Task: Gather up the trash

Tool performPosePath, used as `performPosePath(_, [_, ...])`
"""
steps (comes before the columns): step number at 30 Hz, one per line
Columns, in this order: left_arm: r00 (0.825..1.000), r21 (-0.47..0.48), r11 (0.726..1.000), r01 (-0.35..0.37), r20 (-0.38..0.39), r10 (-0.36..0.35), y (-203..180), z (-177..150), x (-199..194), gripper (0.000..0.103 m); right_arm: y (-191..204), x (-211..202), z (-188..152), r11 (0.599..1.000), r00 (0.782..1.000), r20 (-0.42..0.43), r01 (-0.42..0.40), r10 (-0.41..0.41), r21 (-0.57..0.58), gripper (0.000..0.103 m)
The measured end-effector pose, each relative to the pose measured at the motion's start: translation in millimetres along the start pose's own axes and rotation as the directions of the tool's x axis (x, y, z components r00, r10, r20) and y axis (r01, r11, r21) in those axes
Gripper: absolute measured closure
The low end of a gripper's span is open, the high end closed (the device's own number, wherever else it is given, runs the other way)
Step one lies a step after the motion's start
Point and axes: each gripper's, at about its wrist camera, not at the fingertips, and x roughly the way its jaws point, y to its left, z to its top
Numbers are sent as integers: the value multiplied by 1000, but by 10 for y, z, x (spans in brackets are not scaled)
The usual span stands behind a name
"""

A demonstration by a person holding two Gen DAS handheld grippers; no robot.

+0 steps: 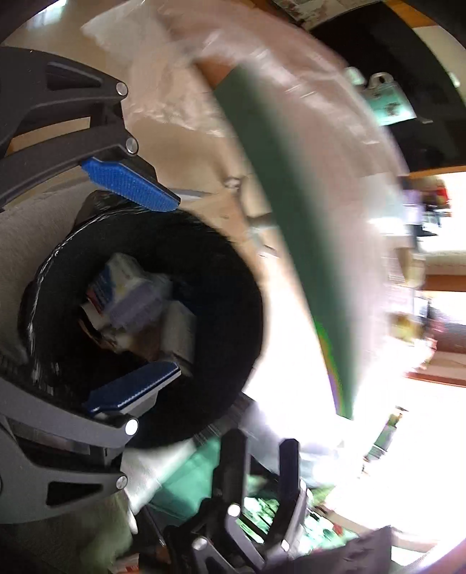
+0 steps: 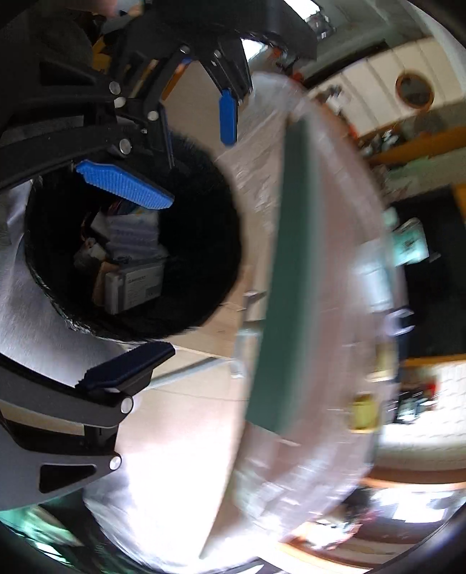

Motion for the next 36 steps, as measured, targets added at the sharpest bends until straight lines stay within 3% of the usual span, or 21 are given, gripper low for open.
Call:
performPosePath(2, [995,-26,999,19,96,-17,76,161,-296,11,16,-304,149,996,988,140,73,-65,-54,7])
performPosePath(3, [988,-47,999,5,157,2,122,246,-437,1,-5,-436,226,991,969,221,124,-108,-58,4])
performPosePath(5, [956,-112,994,-9,291,41,265,433,-672,1,-107,-585,392,983,927,340,181,-156,-43,4])
performPosePath(6, [947,-134,991,-17,317,60,339,533,-711,1,-160,-576,476,980,923,344,199,-175,-33,4])
performPosePath(12, [965,-120,991,-60,245,89,582,1122,-377,1,-662,-71,1020,971,944,230,235,-237,38,4])
performPosePath(15, [974,-67,993,-99,197,110,613,1347,-105,1,-945,278,1186,962,951,149,267,-271,53,4])
performPosePath(20, [995,-36,997,-66,74,69,758,1575,333,1,-1229,748,1312,962,962,20,271,-272,41,4])
performPosePath(27, [999,-37,998,-45,-1,45,903,1796,722,2,-1344,1059,1439,962,961,-45,274,-274,-24,14])
performPosePath(36, [999,-69,998,-1,-48,-2,1019,1892,960,23,-1414,1267,1516,972,967,-97,235,-236,-27,30])
